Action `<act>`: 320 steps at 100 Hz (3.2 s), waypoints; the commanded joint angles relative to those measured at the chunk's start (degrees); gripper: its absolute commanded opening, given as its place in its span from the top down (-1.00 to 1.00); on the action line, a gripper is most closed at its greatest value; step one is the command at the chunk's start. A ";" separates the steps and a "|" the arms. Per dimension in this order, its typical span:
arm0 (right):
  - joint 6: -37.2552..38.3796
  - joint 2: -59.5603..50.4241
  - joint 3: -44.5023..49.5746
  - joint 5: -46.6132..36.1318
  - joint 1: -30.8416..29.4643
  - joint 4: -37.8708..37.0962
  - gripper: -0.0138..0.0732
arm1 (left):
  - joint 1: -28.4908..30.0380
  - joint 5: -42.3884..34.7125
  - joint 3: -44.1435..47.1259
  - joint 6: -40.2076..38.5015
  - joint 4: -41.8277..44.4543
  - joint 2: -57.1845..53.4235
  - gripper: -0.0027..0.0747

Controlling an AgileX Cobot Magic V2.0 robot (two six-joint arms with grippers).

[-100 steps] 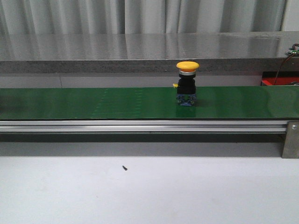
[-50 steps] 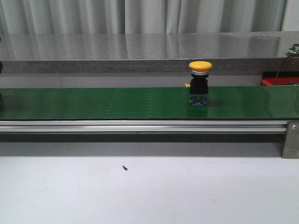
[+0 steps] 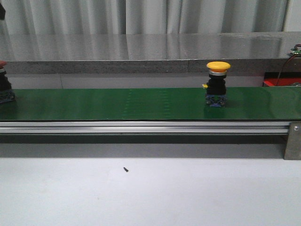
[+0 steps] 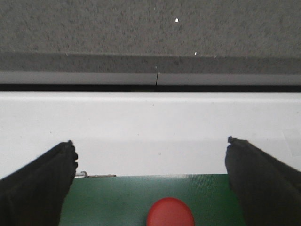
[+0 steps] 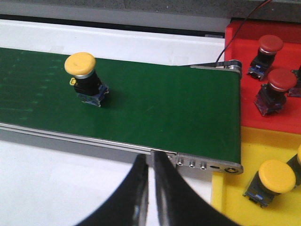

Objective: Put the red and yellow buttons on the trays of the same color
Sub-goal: 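Lower the red button onto the belt start and open the left gripper, then lower the right gripper onto the yellow button at the belt end and grasp, then carry the yellow button into the yellow tray and open the right gripper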

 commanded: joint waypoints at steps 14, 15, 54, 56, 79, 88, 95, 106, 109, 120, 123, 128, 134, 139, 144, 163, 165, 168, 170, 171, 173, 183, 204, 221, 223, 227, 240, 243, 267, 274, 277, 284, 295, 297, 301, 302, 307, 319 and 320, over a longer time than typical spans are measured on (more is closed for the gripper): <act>0.10 -0.36 -1.54 -3.18 0.01 0.79 -0.72 | -0.22 -3.17 1.00 0.22 -0.78 -9.40 -0.68; 0.10 -0.36 -1.53 -3.18 0.01 0.79 -0.74 | -0.22 -3.17 1.30 0.22 -0.78 -9.87 -0.68; 0.05 14.37 -13.98 7.03 0.01 1.97 -0.77 | -0.22 -3.53 11.15 0.22 -0.78 -22.52 0.51; 0.05 15.57 -15.25 7.54 0.01 1.97 -0.77 | -0.22 -3.36 11.72 0.22 -0.78 -22.89 0.59; -0.45 27.54 -23.19 10.15 0.09 1.97 -0.77 | -0.22 -0.30 18.05 0.22 -1.01 -28.34 0.98; -0.57 30.85 -25.37 10.42 1.20 1.97 -0.77 | -0.22 1.35 20.48 0.22 -1.01 -30.29 0.98; -0.57 33.25 -26.81 10.28 2.37 1.97 -0.77 | -0.22 1.93 22.08 0.22 -1.01 -31.71 0.98; -0.57 36.56 -28.65 9.61 3.99 1.97 -0.77 | -0.22 1.93 24.22 0.22 -1.14 -33.73 0.98; -0.57 37.37 -29.28 9.48 4.39 1.97 -0.77 | -0.22 1.93 24.75 0.22 -1.26 -34.20 0.98; -0.57 40.31 -31.10 8.47 5.66 1.73 -0.77 | -0.22 1.12 26.72 0.22 -1.97 -36.33 0.98; -0.57 41.02 -31.61 8.10 5.72 1.56 -0.77 | -0.22 0.70 27.15 0.22 -2.24 -36.85 0.98; -0.57 42.39 -32.32 7.52 5.72 1.25 -0.77 | -0.22 0.17 27.66 0.22 -2.24 -37.61 0.98; -0.57 44.20 -32.92 6.31 5.72 0.41 -0.77 | -0.22 -0.10 28.03 0.22 -2.24 -38.31 0.98; -0.57 45.63 -33.35 5.26 5.67 -0.52 -0.77 | -0.22 -0.10 27.96 0.22 -2.24 -38.41 0.98; -0.57 47.11 -33.82 4.45 5.67 -1.02 -0.77 | -0.22 -0.10 27.96 0.22 -2.32 -38.41 0.98; -0.57 52.38 -35.32 3.36 5.56 -3.43 -0.73 | -0.22 0.42 27.96 0.22 -2.32 -38.41 0.98; -0.57 52.78 -35.44 3.36 5.48 -3.58 -0.69 | -0.22 0.56 27.96 0.22 -2.32 -38.41 0.98; -0.49 53.50 -35.62 3.27 5.42 -3.57 -0.61 | -0.22 0.67 27.96 0.22 -2.32 -38.41 0.98; -0.49 53.66 -35.70 3.27 5.35 -3.60 -0.54 | -0.22 0.67 27.96 0.22 -2.32 -38.41 0.98; -0.45 53.86 -35.70 3.27 5.35 -3.60 -0.51 | -0.22 0.67 27.96 0.22 -2.32 -38.41 0.98; -0.34 54.13 -35.72 3.27 5.35 -3.60 -0.43 | -0.22 0.78 27.96 0.22 -2.32 -38.41 0.98; 0.01 54.14 -35.90 4.57 5.35 -3.69 0.10 | -0.22 0.75 27.96 0.22 -2.32 -38.41 0.98; 0.12 51.82 -37.11 9.25 5.35 -3.74 0.38 | -0.22 1.04 27.96 0.22 -2.32 -38.41 0.98; 0.18 46.54 -36.92 11.65 4.23 -3.80 0.38 | -0.22 1.04 27.96 0.22 -2.32 -38.41 0.98; 0.31 45.86 -36.87 12.13 3.80 -3.80 0.38 | -0.22 1.04 27.96 0.22 -2.32 -38.41 0.98; 0.55 44.52 -36.54 13.13 2.79 -3.80 0.38 | -0.22 1.04 27.96 0.22 -2.32 -38.41 0.98; 0.67 40.08 -33.56 14.15 -3.16 -3.80 0.38 | -0.22 1.17 27.96 0.22 -2.32 -38.41 0.98; 0.67 38.70 -32.56 14.15 -4.78 -3.80 0.38 | -0.22 1.21 27.96 0.22 -2.32 -38.41 0.98; 0.67 30.02 -22.30 9.76 -20.31 -2.65 0.38 | -0.22 1.51 27.96 0.22 -2.32 -38.41 0.98; 0.67 29.06 -20.74 8.08 -23.52 -1.48 0.38 | -0.22 1.51 27.96 0.22 -2.32 -38.41 0.98; 0.67 28.94 -20.17 7.43 -24.45 -1.26 0.38 | -0.22 1.51 27.96 0.22 -2.32 -38.41 0.98; 0.67 28.99 -18.92 5.35 -26.18 -0.51 0.38 | -0.22 1.51 27.96 0.22 -2.32 -38.41 0.98; 0.67 29.44 -16.36 0.84 -27.75 0.13 0.38 | -0.22 1.74 27.96 0.22 -2.32 -38.41 0.98; 0.67 29.61 -15.82 -0.10 -27.88 0.29 0.38 | -0.22 1.73 27.96 0.22 -2.32 -38.41 0.98; 0.67 29.94 -14.63 -1.94 -28.22 0.35 0.38 | -0.22 1.85 27.96 0.22 -2.32 -38.41 0.98; 0.67 30.09 -14.45 -2.62 -28.33 0.40 0.38 | -0.22 1.96 27.96 0.22 -2.32 -38.41 0.98; 0.67 30.68 -13.30 -4.63 -28.70 0.74 0.38 | -0.22 1.97 27.96 0.22 -2.32 -38.41 0.98; 0.67 32.70 -11.21 -7.95 -29.39 1.86 0.38 | -0.22 1.97 27.96 0.22 -2.32 -38.41 0.98; 0.67 32.96 -11.13 -8.07 -29.44 2.12 0.38 | -0.22 1.97 27.96 0.22 -2.32 -38.41 0.98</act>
